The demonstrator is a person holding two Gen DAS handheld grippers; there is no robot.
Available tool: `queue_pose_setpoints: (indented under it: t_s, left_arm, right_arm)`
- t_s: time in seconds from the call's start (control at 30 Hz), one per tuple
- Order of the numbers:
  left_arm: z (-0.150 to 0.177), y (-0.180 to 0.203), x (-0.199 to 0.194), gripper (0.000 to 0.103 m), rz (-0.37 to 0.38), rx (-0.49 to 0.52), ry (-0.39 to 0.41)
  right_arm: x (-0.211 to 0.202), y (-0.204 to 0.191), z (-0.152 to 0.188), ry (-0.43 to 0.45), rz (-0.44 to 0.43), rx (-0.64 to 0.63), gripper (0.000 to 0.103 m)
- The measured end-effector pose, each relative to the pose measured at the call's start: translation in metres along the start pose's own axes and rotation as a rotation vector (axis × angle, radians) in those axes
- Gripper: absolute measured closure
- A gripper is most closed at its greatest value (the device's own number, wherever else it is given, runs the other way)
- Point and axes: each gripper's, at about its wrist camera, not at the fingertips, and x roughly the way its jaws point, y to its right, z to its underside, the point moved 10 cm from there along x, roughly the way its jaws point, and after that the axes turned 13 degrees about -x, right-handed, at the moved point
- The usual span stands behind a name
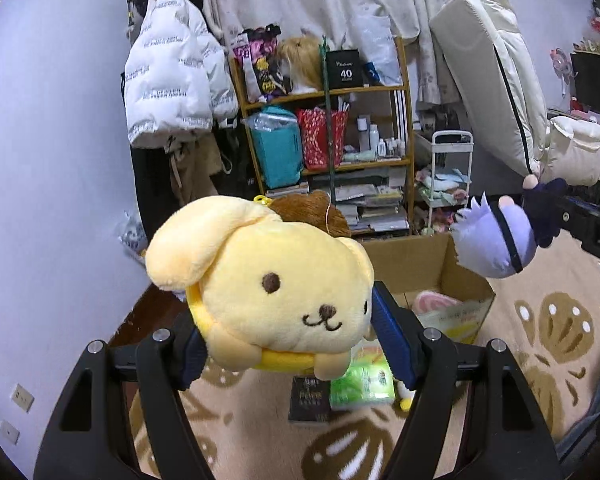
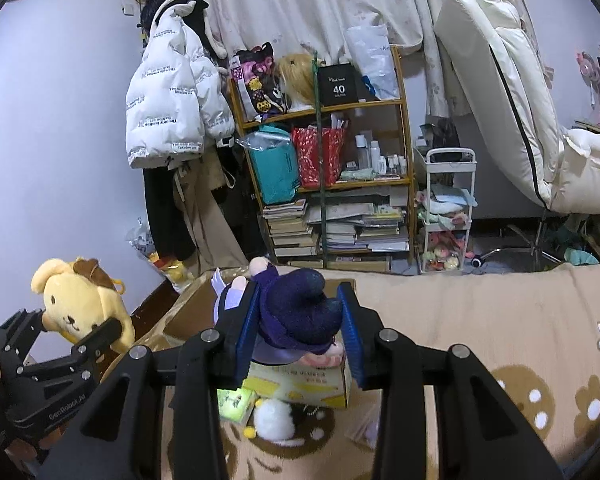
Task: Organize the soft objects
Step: 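Lift the yellow dog with the left tool while the right tool carries the purple doll toward the box, then open both tools to drop the yellow dog and purple doll into the box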
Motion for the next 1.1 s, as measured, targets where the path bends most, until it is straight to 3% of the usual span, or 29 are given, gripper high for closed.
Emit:
queue_pose_setpoints:
  t_s: [0.53, 0.83, 1.1]
  left_arm:
    - [-0.028, 0.006, 0.048, 0.031, 0.000, 0.023, -0.012]
    - [-0.006, 0.010, 0.080, 0.031, 0.023, 0.032, -0.079]
    - [0.018, 0.011, 0.109, 0.031, 0.063, 0.006, -0.156]
  right_arm:
    - [0.039, 0.003, -0.017, 0.001, 0.018, -0.061, 0.063]
    - [0.062, 0.014, 0.001, -0.051, -0.011, -0.004, 0.062]
    - [0.084, 0.006, 0.023, -0.098, -0.045, -0.029, 0.062]
